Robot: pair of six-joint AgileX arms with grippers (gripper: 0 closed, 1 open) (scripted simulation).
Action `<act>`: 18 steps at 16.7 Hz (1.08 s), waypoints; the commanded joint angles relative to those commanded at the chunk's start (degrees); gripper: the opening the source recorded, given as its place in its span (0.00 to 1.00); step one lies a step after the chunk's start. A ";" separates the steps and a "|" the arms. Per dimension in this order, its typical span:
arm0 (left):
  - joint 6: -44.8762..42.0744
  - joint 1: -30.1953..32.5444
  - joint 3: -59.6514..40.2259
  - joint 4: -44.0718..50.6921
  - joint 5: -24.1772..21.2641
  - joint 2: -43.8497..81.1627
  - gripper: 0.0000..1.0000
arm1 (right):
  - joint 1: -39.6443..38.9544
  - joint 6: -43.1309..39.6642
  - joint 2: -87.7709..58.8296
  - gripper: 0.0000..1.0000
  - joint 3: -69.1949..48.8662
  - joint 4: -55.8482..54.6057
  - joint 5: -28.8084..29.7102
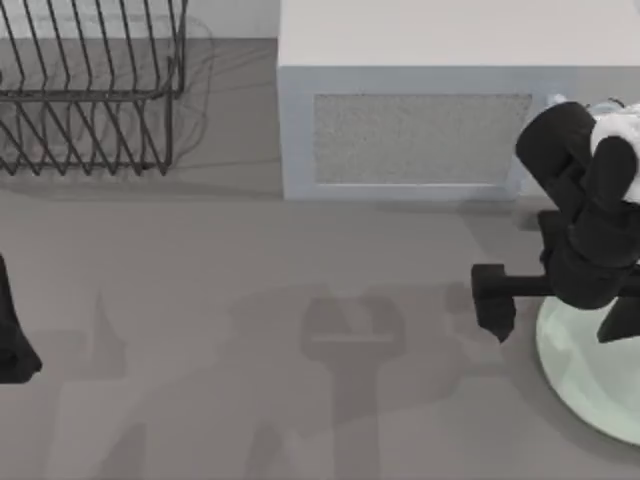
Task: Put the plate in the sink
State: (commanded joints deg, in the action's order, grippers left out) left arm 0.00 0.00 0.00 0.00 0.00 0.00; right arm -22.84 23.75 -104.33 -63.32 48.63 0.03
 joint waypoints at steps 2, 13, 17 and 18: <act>0.00 0.00 0.00 0.00 0.00 0.00 1.00 | -0.10 0.09 -2.35 1.00 2.88 -5.85 0.01; 0.00 0.00 0.00 0.00 0.00 0.00 1.00 | -0.23 0.20 -4.99 0.70 5.91 -10.54 0.03; 0.00 0.00 0.00 0.00 0.00 0.00 1.00 | -0.23 0.20 -4.99 0.40 5.91 -10.54 0.03; 0.00 0.00 0.00 0.00 0.00 0.00 1.00 | -0.23 0.20 -4.99 0.32 5.91 -10.54 0.03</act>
State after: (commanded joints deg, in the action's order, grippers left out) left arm 0.00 0.00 0.00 0.00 0.00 0.00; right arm -23.07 23.95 -109.31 -57.41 38.09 0.05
